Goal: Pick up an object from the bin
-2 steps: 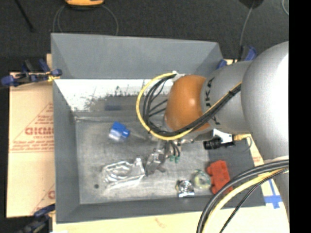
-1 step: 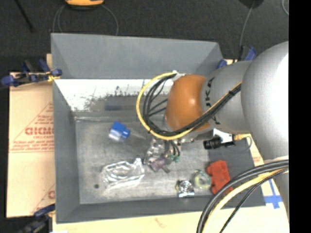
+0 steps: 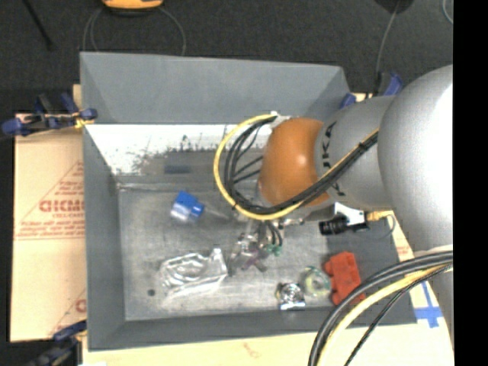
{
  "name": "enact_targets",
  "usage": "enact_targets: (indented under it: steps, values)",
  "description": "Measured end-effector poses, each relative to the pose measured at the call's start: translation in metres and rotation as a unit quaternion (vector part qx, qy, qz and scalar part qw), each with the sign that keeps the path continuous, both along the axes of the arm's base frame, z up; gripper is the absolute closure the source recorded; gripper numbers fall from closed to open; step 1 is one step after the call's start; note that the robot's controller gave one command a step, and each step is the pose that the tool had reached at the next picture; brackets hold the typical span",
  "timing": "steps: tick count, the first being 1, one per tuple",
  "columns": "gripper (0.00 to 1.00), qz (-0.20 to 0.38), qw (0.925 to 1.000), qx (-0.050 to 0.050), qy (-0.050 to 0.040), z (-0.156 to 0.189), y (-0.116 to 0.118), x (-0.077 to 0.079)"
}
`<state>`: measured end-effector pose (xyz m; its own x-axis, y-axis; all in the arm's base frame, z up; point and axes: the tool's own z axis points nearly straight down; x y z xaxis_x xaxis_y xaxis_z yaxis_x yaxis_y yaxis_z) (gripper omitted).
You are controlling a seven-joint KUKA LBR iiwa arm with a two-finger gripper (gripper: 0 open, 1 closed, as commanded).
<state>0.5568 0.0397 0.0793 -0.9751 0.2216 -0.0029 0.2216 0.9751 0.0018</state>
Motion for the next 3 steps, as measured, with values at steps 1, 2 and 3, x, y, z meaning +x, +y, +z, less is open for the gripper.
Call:
enact_targets:
  steps: [1,2,3]
  values:
    - [0.0,-0.06,0.9982,0.001,-0.0054,-0.004,-0.038,-0.011]
    - [1.0,-0.061,0.9981,0.0,-0.006,-0.003,-0.038,-0.01]
    - [1.0,-0.058,0.9983,0.0,-0.0026,0.064,-0.048,-0.017]
